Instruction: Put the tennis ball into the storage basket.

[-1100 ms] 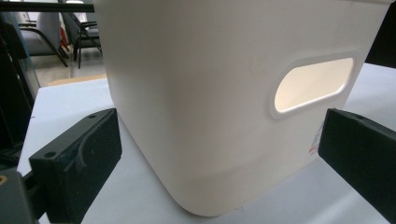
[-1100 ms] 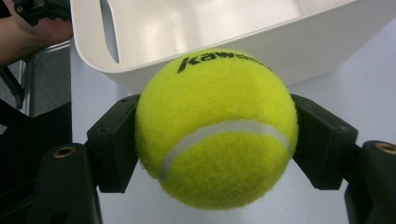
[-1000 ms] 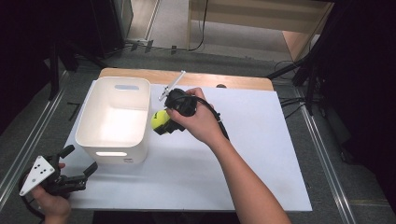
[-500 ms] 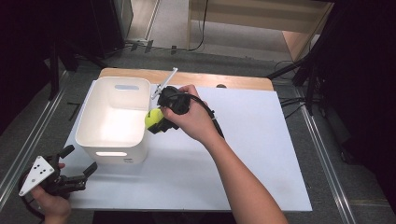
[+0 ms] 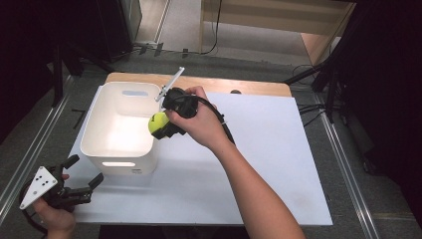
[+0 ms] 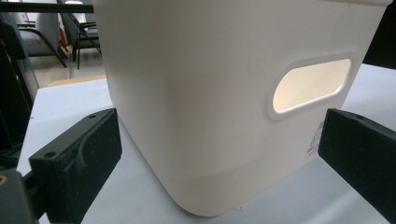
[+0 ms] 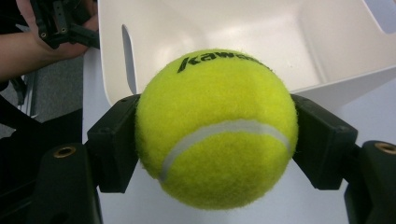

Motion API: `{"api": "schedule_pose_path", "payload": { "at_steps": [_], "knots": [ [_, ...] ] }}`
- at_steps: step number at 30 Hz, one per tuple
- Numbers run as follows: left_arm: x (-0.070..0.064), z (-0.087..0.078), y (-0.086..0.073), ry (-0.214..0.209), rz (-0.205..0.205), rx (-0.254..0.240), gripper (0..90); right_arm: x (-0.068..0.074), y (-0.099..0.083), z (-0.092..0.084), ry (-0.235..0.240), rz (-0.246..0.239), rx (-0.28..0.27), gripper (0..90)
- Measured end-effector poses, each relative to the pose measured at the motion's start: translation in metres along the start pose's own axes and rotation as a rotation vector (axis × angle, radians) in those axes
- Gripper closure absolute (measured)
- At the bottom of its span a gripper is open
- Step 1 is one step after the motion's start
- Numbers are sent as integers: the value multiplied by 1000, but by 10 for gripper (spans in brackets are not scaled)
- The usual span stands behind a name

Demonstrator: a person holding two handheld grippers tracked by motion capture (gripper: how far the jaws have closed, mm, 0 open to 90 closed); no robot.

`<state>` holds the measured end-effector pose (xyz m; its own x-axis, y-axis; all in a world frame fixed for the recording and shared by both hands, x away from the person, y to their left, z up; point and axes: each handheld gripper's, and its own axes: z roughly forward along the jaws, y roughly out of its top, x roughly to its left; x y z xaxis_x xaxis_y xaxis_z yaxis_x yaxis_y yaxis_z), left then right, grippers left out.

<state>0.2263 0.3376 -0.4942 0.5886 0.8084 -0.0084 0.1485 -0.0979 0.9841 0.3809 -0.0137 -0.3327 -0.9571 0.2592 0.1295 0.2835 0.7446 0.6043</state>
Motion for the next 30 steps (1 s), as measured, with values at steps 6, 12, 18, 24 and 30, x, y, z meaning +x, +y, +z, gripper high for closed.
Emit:
{"api": "schedule_pose_path", "payload": {
  "at_steps": [6,12,18,24,30],
  "knots": [
    [0,0,0,-1,2,3,0,3,8,3,10,-11,-2,237],
    [0,0,0,-4,0,1,0,6,14,10,24,-20,-4,237],
    [0,1,0,-1,7,2,0,9,20,18,27,-23,3,236],
    [0,1,0,-4,9,3,0,11,26,23,25,-29,1,236],
    [0,1,0,-4,11,5,0,13,32,29,20,-26,-1,236]
  ]
}}
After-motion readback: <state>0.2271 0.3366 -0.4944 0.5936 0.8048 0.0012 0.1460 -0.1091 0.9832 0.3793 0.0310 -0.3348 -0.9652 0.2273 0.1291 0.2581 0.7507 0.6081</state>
